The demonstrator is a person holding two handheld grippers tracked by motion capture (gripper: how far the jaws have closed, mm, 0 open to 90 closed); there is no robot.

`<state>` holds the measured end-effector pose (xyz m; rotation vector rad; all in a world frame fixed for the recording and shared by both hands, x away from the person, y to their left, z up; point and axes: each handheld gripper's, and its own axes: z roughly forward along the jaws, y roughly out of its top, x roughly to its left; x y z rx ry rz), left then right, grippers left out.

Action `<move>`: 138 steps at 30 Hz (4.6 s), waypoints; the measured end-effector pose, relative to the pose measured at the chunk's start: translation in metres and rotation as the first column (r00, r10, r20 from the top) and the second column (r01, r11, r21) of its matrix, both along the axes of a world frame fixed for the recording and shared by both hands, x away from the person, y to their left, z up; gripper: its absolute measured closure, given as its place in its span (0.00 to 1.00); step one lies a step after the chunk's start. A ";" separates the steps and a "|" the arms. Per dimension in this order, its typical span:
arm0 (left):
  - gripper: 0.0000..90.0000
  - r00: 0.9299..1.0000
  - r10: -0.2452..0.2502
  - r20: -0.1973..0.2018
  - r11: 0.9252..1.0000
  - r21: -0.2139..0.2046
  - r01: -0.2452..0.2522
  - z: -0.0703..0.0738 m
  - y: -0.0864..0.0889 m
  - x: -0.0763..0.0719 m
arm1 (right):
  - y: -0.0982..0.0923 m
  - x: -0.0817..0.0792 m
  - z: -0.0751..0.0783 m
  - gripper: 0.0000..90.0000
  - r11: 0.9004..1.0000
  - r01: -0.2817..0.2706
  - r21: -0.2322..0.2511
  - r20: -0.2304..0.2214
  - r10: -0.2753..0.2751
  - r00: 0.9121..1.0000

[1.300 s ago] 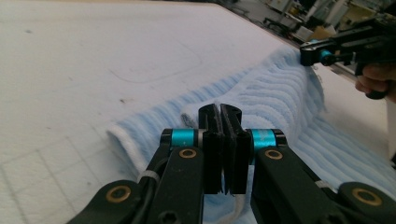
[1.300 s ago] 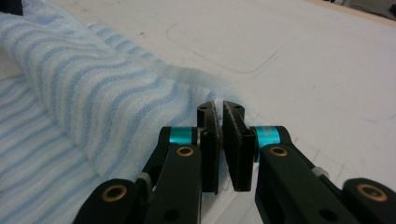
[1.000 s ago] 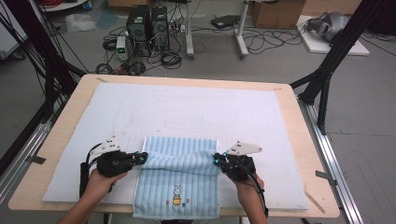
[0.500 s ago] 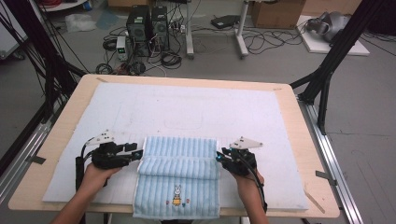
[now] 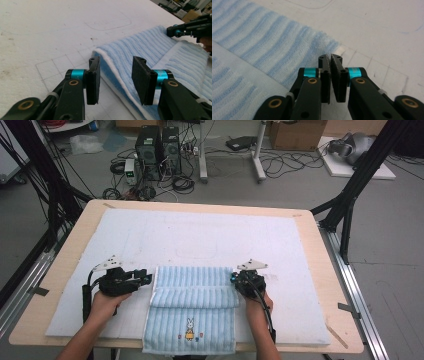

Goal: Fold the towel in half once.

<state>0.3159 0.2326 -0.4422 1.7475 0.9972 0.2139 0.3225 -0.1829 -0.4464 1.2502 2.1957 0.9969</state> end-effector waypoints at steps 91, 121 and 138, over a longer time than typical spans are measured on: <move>0.60 0.996 -0.075 -0.039 0.993 0.093 0.078 0.002 -0.055 0.091 | -0.026 0.055 0.017 0.55 0.990 0.030 0.141 0.029 -0.034 0.999; 0.95 0.984 -0.158 0.088 0.987 0.054 0.153 0.003 -0.045 0.030 | -0.027 0.007 0.016 0.90 0.987 -0.108 0.121 0.025 0.106 0.994; 0.97 0.976 -0.173 0.136 0.985 0.047 0.168 0.005 -0.034 -0.037 | -0.028 -0.065 0.023 0.90 0.978 -0.146 0.148 0.079 0.135 0.988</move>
